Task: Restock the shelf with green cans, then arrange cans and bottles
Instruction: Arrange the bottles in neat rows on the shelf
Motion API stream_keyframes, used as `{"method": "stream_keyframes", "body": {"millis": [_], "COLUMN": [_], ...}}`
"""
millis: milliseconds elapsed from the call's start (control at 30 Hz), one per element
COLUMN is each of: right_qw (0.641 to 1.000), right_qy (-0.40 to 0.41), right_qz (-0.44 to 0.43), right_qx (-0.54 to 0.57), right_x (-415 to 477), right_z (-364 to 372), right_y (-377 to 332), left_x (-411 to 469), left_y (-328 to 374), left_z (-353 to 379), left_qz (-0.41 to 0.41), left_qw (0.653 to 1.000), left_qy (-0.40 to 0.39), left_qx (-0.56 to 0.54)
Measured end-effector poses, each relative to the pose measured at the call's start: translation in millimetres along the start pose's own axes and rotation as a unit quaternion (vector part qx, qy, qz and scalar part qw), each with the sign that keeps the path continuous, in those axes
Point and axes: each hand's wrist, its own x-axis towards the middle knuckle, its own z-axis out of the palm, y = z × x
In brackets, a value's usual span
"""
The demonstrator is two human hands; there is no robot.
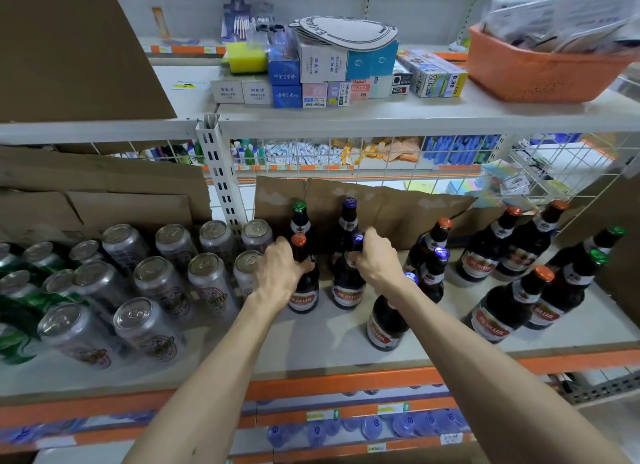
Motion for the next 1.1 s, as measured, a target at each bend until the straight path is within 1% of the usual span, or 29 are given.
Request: {"method": "stream_keyframes", "body": {"millis": [200,367,500,600,667,767,833,900,1000,1100], "right_qw": [1.000,1.000,1.000,0.999,1.000,0.995,0.989,0.985,0.980,0.976], "right_qy": [-0.007,-0.010,-0.027,-0.036,-0.005,0.094,0.146,0.168,0.195,0.212], "right_qz": [-0.007,0.003,0.011,0.016,0.004,-0.023,-0.032,-0.024,0.015,0.049], "right_qx": [-0.002,0.002,0.009,0.025,0.021,0.005,0.007,0.011,0.025,0.020], "right_x": [3,4,7,7,7,6,5,2,-9,-24], "right_z": [-1,0,-2,-10,-20,-47,-70,-90,-117,-144], "right_y": [-1,0,-2,-9,-15,-18,-9,10,49,87], "left_x": [2,3,7,10,14,19,21,22,17,4], "left_y": [2,-2,-4,1,12,42,66,89,123,156], "left_z": [1,2,0,-10,-21,-38,-44,-42,-30,-14], "left_qz": [0.001,0.008,0.010,0.029,0.059,0.125,0.157,0.180,0.206,0.228], "left_qw": [1.000,1.000,1.000,0.999,0.998,0.991,0.985,0.982,0.974,0.967], "left_qy": [0.010,0.013,-0.012,-0.033,-0.018,0.021,0.026,-0.013,-0.082,-0.106], "left_qx": [0.011,0.008,-0.010,-0.018,-0.026,-0.045,-0.064,-0.059,-0.037,-0.040]}}
